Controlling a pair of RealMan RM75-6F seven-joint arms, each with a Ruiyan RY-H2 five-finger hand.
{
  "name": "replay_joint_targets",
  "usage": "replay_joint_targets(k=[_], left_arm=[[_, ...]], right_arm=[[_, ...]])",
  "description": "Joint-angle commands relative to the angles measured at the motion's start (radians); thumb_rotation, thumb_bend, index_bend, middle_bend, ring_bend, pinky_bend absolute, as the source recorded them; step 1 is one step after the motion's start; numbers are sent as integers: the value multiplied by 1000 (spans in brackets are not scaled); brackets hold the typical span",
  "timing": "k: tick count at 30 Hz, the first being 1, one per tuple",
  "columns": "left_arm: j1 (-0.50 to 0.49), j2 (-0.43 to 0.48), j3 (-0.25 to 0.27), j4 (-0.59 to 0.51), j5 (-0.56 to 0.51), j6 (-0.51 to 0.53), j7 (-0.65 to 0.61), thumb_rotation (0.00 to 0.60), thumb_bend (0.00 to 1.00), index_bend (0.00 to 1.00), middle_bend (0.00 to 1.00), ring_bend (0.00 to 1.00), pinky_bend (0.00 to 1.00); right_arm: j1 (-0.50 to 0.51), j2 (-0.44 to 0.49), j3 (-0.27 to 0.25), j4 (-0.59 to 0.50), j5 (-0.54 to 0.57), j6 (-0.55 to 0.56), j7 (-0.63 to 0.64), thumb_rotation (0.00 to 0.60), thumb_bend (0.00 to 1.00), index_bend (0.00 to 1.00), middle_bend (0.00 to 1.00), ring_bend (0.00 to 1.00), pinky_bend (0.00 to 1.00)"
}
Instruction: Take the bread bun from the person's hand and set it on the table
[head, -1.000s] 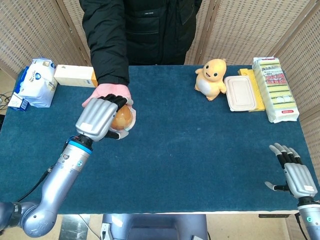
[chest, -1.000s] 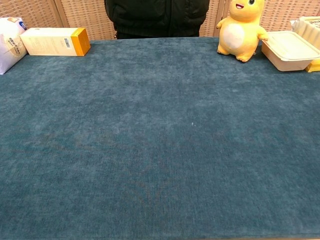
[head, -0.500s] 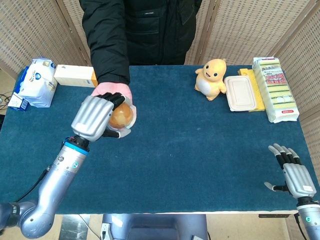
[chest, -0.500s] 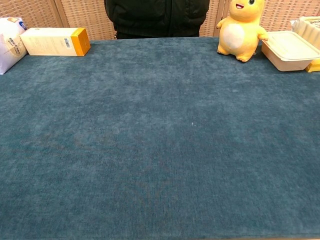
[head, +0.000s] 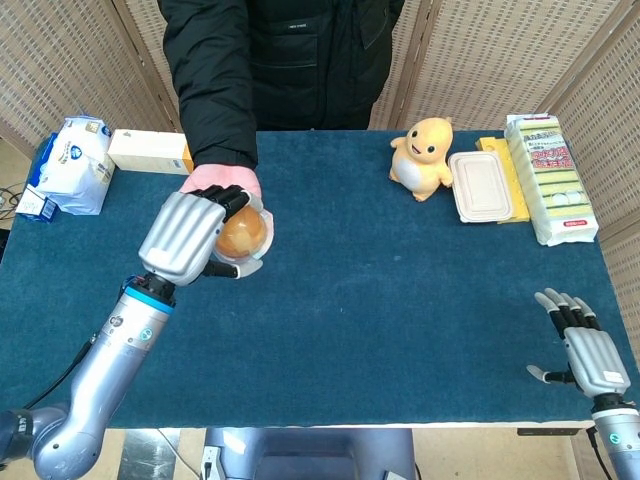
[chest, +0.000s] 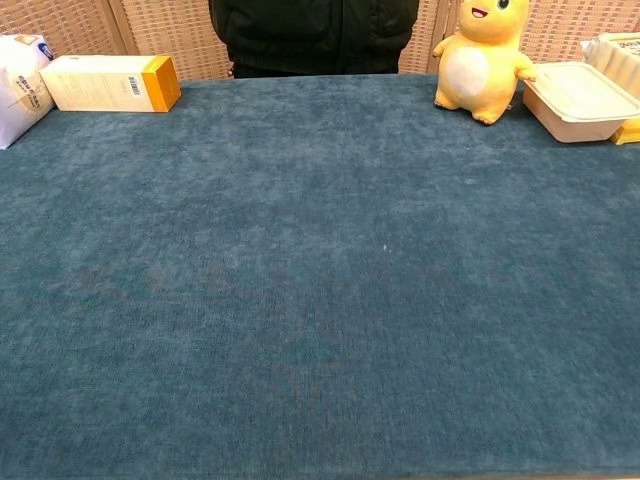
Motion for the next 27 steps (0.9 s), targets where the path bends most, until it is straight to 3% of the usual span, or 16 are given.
replay_joint_targets(k=[1, 7, 14, 18, 21, 24, 27], left_arm=[[10, 12, -6, -20, 11, 6, -4, 600, 176, 433, 540, 424, 538], [66, 57, 21, -61, 90, 1, -35, 600, 176, 434, 540, 424, 538], [222, 86, 171, -17, 360, -26, -142, 600, 176, 434, 540, 424, 538], [336, 77, 277, 73, 576, -11, -251, 600, 175, 433, 540, 424, 538], [397, 55, 328, 157, 676, 16, -309, 600, 175, 433, 540, 424, 538], [447, 10, 359, 272, 704, 26, -347, 600, 175, 434, 540, 424, 538], [459, -45, 348, 380, 654, -3, -385, 600, 176, 433, 540, 424, 538]], right_arm=[[1, 1, 1, -3, 1, 0, -1, 600, 31, 59, 0, 0, 0], [1, 2, 0, -6, 3, -2, -4, 600, 30, 59, 0, 0, 0], [2, -1, -4, -8, 2, -8, -16, 600, 30, 59, 0, 0, 0], [3, 1, -4, -15, 7, -11, -22, 600, 30, 59, 0, 0, 0], [4, 3, -4, -19, 12, -17, -24, 600, 30, 59, 0, 0, 0], [5, 3, -7, -23, 12, -20, -31, 600, 30, 59, 0, 0, 0], [5, 0, -10, -25, 10, -22, -39, 600, 31, 59, 0, 0, 0]])
